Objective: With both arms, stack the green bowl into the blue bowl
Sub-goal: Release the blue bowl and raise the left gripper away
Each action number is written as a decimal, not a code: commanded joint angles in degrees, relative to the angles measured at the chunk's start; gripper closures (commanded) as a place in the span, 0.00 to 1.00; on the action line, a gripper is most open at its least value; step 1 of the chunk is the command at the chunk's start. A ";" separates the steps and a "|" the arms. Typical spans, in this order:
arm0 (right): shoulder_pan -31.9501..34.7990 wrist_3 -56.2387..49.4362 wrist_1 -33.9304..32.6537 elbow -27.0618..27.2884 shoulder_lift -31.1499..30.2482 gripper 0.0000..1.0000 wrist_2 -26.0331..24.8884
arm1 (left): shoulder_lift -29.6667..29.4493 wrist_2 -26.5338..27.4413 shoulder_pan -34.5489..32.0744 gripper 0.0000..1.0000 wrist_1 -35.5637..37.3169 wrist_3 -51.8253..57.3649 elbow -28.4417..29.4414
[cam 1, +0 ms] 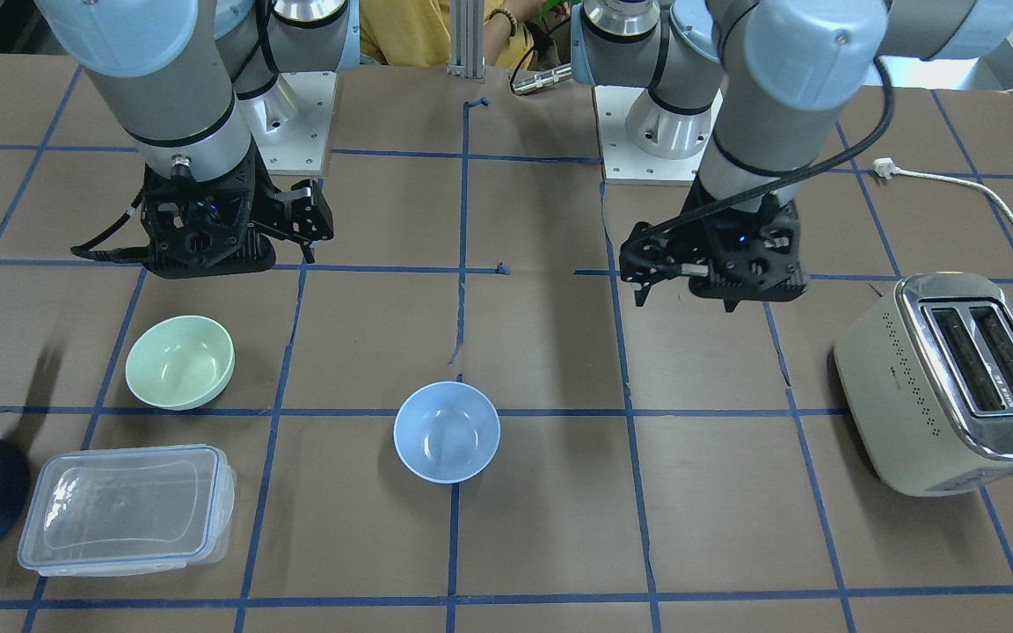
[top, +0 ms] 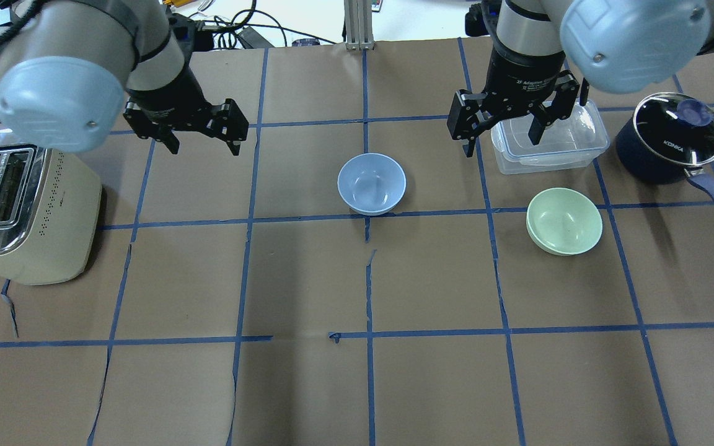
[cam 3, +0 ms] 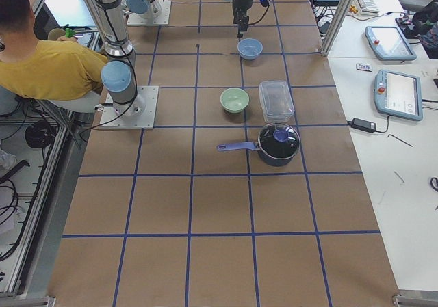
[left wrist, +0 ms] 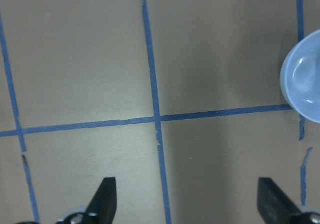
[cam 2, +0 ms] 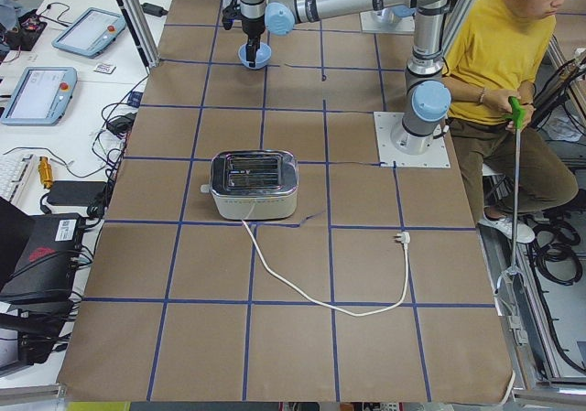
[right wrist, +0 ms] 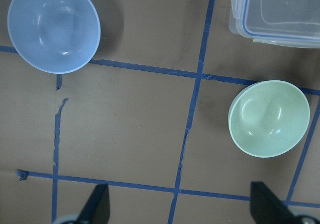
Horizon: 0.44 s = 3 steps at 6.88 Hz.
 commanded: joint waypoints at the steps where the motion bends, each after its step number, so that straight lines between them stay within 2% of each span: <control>1: 0.01 0.06 -1.40 0.07 0.07 0.00 0.07 | 4.03 -0.44 2.36 0.00 -1.77 -3.80 -0.17; 2: 0.01 -0.11 -1.94 0.15 0.16 0.00 -0.02 | 4.30 -1.40 1.84 0.00 -1.94 -7.93 0.52; 3: 0.01 -0.12 -1.94 0.15 0.08 0.00 0.07 | 3.52 -1.24 1.83 0.00 -4.64 -5.97 2.01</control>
